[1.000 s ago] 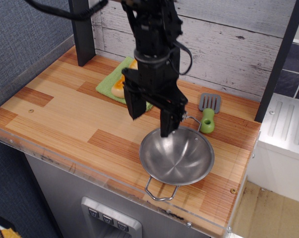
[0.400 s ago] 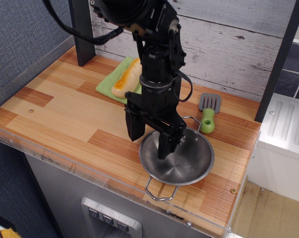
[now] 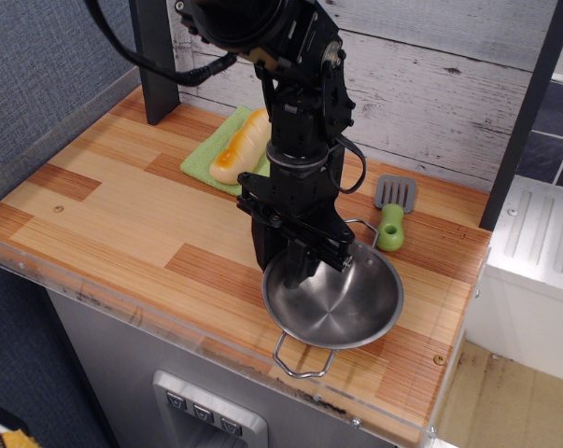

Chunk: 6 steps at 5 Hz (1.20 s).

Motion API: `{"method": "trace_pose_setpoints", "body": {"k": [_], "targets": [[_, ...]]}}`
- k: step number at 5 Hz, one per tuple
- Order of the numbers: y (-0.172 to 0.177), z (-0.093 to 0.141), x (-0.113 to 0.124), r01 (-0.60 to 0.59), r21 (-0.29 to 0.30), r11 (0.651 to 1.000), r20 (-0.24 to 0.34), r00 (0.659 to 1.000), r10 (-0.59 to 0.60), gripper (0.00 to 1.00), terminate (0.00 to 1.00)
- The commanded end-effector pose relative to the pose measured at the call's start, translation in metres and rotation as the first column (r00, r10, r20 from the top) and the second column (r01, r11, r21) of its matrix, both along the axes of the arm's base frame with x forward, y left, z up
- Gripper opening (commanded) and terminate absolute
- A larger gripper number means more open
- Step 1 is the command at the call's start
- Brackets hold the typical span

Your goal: Move the pot to the far left front next to the wall

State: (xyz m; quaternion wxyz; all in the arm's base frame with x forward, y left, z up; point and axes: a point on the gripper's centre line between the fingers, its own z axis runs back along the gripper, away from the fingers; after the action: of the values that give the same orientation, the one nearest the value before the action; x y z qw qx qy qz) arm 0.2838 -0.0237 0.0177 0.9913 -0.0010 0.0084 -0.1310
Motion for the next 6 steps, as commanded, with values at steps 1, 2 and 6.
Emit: {"method": "trace_pose_setpoints", "body": {"k": [1, 2, 6], "targets": [[-0.006, 0.009, 0.002, 0.025, 0.001, 1.000, 0.028, 0.999, -0.025, 0.00, 0.00], [-0.018, 0.016, 0.003, 0.064, 0.005, 0.998, 0.036, 0.997, -0.064, 0.00, 0.00], [0.009, 0.089, 0.005, -0.012, -0.032, 0.999, 0.228, 0.973, 0.019, 0.00, 0.00]]}}
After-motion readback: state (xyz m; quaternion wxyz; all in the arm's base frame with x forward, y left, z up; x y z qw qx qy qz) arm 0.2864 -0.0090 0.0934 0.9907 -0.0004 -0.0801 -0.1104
